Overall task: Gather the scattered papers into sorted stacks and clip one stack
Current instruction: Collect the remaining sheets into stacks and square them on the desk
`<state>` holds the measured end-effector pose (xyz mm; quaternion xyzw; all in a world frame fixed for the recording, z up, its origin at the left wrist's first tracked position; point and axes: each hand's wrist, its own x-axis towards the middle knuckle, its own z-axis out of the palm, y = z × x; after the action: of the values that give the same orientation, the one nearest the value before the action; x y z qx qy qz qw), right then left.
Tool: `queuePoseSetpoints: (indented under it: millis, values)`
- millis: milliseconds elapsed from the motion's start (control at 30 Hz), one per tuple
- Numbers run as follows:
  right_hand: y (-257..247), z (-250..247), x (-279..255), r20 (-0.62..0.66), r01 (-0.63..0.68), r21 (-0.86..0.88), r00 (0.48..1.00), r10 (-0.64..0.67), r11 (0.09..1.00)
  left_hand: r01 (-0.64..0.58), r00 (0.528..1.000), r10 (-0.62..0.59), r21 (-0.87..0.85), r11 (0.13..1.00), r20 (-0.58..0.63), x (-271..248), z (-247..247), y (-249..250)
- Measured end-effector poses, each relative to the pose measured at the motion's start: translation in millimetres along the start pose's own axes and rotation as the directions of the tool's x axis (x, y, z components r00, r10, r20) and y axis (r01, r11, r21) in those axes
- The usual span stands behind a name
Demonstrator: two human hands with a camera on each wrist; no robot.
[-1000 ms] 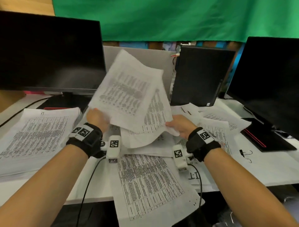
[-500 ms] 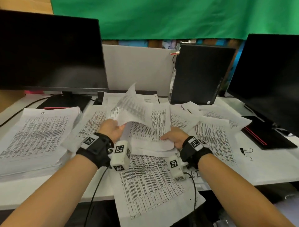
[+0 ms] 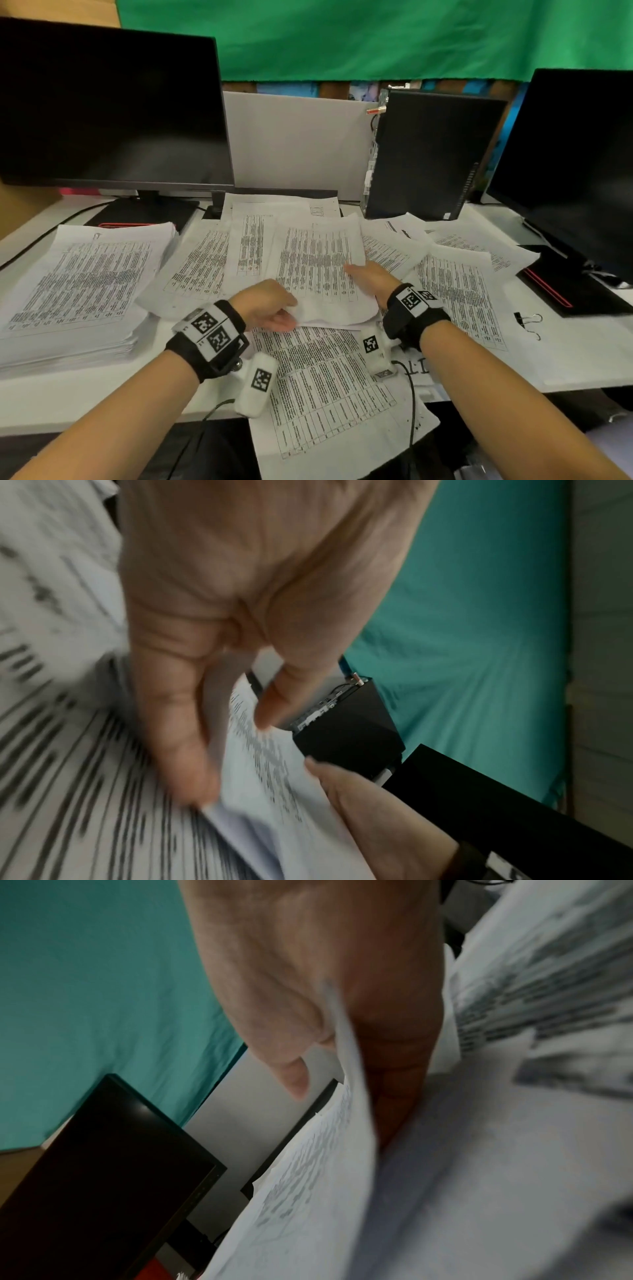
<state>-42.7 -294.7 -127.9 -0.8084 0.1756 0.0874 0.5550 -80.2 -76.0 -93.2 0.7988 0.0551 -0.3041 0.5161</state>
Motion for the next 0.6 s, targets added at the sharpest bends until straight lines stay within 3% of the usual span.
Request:
queuePoseSetpoints:
  millis: [67,133,233,300,433,600]
  values:
    - [-1.4,-2.4,5.6,-0.077,0.018,-0.128,0.997,-0.028,0.992,-0.035,0.996,0.050,0.204,0.978,-0.072,-0.8,-13.5,7.2]
    - [-1.6,-6.0,11.2,-0.173,-0.022,-0.290,0.985,-0.030,0.957,-0.049,0.956,0.136,0.312,0.949,-0.262,8.5,-40.8,10.6]
    - [1.8,-4.0,22.1,-0.123,-0.069,-0.405,0.992,0.020,0.912,0.099,0.812,0.164,0.410,0.907,-0.560,29.8,-86.0,8.8]
    - [0.7,-1.1,26.7,-0.061,-0.070,-0.471,0.997,0.046,0.880,0.221,0.749,0.097,0.385,0.896,-0.656,42.1,-105.9,5.1]
    - [-2.2,1.2,41.1,-0.028,-0.085,-0.491,0.996,0.082,0.867,0.273,0.768,0.036,0.379,0.884,-0.639,65.5,-128.1,3.8]
    - [-7.1,1.4,43.3,-0.051,-0.140,-0.504,0.990,0.132,0.852,0.344,0.812,0.023,0.510,0.788,-0.584,77.6,-134.4,5.6]
